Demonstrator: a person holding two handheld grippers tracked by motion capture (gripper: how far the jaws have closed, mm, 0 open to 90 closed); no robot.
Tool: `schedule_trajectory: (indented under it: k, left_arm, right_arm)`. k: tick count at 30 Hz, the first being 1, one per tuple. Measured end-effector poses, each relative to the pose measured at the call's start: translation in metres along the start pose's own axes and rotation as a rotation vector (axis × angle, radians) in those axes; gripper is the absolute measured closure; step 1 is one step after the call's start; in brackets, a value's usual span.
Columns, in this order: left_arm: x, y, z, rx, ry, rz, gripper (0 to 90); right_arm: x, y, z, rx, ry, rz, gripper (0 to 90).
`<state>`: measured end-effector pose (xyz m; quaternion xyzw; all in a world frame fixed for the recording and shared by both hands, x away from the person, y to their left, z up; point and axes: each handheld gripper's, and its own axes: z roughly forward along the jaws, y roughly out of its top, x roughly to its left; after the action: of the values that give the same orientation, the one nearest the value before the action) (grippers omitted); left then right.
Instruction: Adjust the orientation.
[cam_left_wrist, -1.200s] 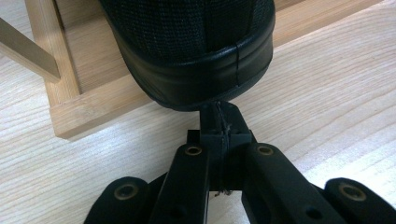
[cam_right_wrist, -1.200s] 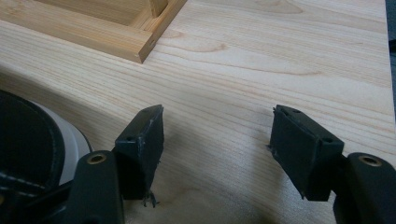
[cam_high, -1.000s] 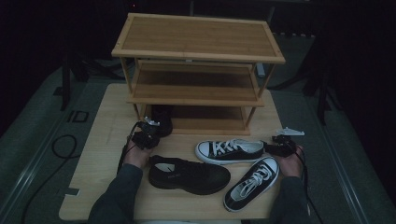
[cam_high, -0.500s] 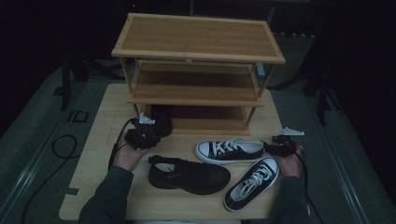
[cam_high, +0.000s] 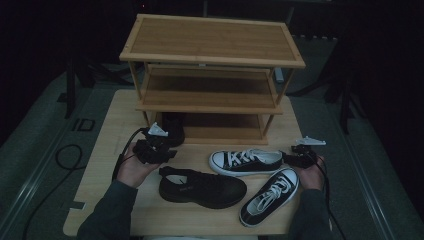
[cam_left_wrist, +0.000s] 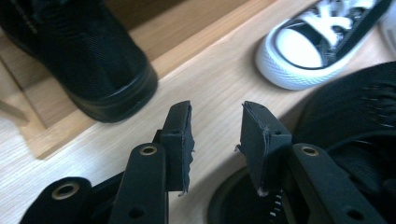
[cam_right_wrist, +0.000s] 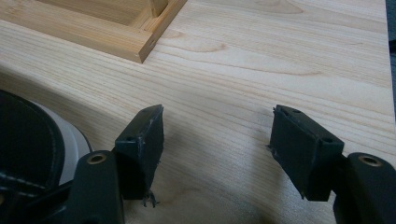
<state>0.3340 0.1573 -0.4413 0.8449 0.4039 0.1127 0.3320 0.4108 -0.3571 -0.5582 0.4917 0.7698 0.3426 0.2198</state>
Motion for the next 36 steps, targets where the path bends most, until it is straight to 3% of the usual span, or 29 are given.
schedule_trajectory:
  k: [7, 19, 32, 36]
  left_arm:
    - [-0.003, 0.004, -0.012, -0.010, -0.097, 0.032, 63.5]
    - [-0.017, 0.003, -0.008, 0.067, -0.138, 0.162, 62.2]
    - [-0.023, 0.001, 0.013, 0.166, -0.179, 0.212, 60.5]
    - [-0.027, -0.001, 0.020, 0.207, -0.153, 0.235, 60.5]
  right_arm:
    - [0.000, 0.000, 0.000, 0.000, 0.000, 0.000, 34.9]
    - [0.000, 0.000, 0.000, 0.000, 0.000, 0.000, 34.8]
    - [0.000, 0.000, 0.000, 0.000, 0.000, 0.000, 34.8]
    - [0.000, 0.000, 0.000, 0.000, 0.000, 0.000, 34.8]
